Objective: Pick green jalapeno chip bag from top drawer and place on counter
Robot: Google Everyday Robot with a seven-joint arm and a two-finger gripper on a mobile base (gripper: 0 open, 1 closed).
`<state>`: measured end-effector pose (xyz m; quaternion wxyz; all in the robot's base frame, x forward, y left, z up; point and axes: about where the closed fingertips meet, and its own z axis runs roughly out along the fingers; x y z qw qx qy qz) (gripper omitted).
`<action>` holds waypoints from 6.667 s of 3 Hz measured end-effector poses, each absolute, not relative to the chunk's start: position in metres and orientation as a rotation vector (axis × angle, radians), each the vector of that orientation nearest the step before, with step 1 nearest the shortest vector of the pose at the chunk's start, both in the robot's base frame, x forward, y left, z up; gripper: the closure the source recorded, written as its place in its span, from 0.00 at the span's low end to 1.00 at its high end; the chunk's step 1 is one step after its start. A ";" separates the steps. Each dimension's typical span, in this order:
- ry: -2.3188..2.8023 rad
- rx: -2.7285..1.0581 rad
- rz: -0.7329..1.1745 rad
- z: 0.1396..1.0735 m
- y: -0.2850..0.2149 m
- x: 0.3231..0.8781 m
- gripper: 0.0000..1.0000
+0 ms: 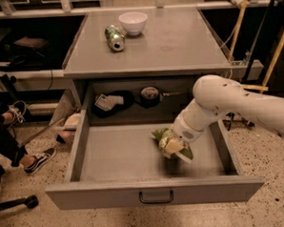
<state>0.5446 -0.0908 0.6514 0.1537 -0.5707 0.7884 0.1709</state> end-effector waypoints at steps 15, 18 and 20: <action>2.185 -1.019 0.008 0.890 -0.174 0.838 0.35; 2.187 -1.019 0.015 0.888 -0.173 0.838 0.00; 2.114 -1.085 0.102 0.929 -0.145 0.772 0.00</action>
Offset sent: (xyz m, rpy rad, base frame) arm -0.0152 0.0325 0.4491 -0.0843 -0.6851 -0.2225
